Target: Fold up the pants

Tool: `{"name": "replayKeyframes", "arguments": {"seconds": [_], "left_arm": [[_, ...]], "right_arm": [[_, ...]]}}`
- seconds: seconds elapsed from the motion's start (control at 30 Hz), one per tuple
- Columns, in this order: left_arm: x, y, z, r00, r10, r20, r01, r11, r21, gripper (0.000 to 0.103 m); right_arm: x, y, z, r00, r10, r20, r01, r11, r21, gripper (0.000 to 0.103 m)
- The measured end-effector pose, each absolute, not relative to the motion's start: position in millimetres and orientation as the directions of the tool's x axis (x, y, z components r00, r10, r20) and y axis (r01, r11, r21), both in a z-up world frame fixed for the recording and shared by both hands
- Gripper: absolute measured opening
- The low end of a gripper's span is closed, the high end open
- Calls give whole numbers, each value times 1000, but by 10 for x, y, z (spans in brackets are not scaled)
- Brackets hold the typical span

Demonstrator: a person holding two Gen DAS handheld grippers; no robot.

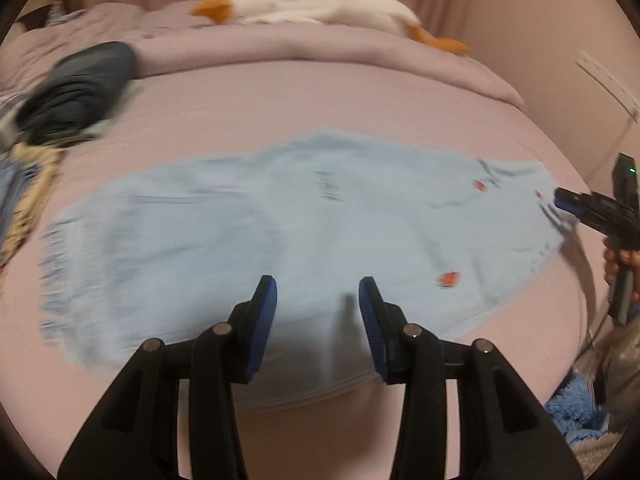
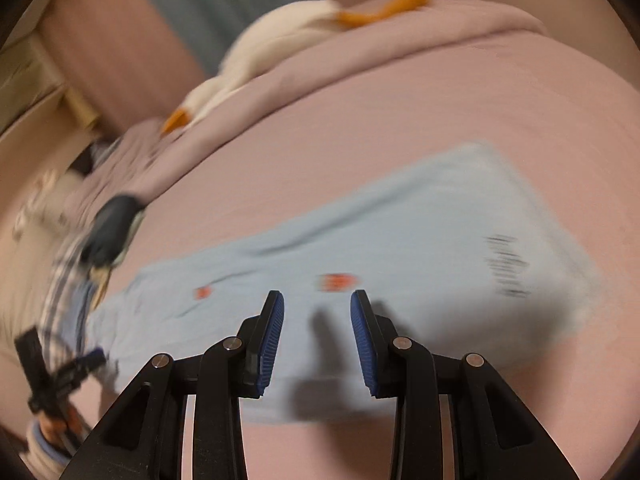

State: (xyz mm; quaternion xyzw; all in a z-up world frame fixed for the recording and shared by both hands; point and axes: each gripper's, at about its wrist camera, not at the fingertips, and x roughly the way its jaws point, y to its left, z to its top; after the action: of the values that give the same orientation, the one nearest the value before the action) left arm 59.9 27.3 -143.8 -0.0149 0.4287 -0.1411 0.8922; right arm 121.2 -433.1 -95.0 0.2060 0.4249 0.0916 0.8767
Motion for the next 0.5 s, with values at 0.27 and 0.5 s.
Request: {"name": "replayKeyframes", "arguments": {"seconds": [0.27,0.5], "left_arm": [[647,118,-1669,537,-191,-821,223,972,-81,42],[662,5,-1514,534,-221,-816,216,969,-121,48]], "right_arm": [[909,-5402,-1035,663,129,-737,288,865,410,0],[567,-5370,-879,703,162,-693,328,791,517,43]]}}
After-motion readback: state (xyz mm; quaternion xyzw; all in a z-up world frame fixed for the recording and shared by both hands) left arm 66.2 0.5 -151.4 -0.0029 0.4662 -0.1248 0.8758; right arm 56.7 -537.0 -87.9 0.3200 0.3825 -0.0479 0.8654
